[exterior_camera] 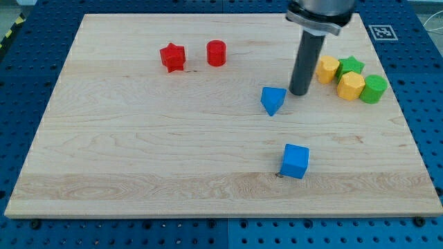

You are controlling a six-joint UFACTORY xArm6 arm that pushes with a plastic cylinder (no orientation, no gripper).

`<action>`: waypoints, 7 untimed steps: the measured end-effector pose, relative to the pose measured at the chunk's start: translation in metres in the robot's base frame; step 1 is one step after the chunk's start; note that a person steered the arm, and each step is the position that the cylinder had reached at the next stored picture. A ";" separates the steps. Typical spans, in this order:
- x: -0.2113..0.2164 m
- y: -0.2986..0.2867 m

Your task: Slide the blue triangle a bit up and left

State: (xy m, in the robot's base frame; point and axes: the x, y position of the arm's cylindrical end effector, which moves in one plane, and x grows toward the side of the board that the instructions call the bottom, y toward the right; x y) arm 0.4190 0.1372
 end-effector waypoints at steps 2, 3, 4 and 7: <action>0.032 -0.040; 0.030 -0.094; 0.030 -0.134; 0.126 -0.125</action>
